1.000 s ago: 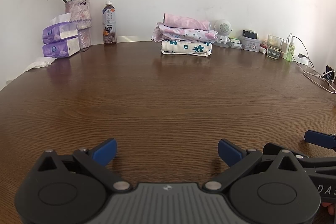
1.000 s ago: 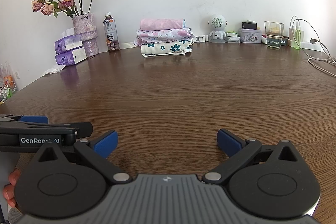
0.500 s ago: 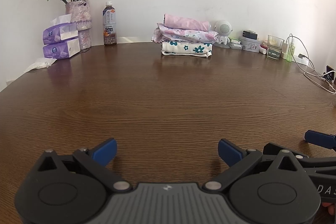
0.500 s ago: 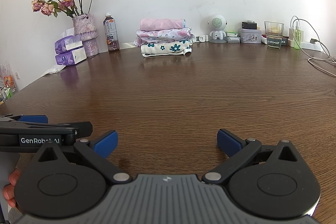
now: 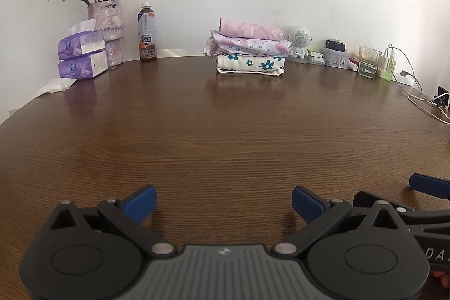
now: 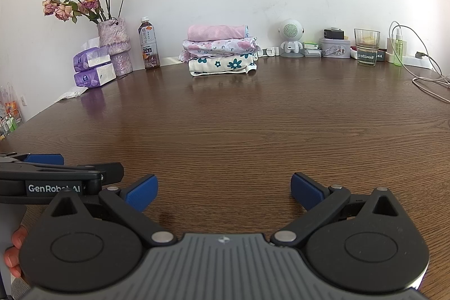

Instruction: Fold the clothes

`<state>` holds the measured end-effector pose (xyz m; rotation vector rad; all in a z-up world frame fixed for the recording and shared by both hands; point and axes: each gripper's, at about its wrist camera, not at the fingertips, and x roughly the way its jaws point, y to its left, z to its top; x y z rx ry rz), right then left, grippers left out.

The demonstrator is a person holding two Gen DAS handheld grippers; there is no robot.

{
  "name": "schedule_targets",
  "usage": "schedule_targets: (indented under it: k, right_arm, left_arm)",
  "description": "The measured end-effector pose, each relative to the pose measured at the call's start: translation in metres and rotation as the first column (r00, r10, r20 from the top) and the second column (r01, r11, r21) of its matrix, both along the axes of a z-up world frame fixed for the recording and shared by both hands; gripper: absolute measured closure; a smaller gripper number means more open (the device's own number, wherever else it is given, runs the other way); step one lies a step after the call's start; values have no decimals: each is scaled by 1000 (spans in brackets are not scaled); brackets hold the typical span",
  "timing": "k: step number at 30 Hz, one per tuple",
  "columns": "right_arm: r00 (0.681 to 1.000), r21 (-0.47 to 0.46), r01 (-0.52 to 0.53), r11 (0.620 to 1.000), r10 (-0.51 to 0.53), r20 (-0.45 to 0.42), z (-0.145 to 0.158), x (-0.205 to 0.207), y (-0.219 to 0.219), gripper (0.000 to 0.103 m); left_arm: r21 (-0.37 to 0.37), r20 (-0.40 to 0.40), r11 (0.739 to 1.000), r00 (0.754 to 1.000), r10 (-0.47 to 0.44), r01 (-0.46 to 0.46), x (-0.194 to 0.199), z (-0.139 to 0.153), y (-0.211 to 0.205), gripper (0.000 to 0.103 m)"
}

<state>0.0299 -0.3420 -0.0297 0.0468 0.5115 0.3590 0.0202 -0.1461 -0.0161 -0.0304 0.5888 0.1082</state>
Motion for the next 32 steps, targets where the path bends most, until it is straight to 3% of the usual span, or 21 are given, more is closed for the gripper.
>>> schedule_targets:
  k: [32]
  right_arm:
    - [1000, 4, 0, 1000, 0, 0, 0, 0, 0, 1]
  left_arm:
    - [7, -1, 1000, 1000, -4, 4, 0, 0, -1, 1]
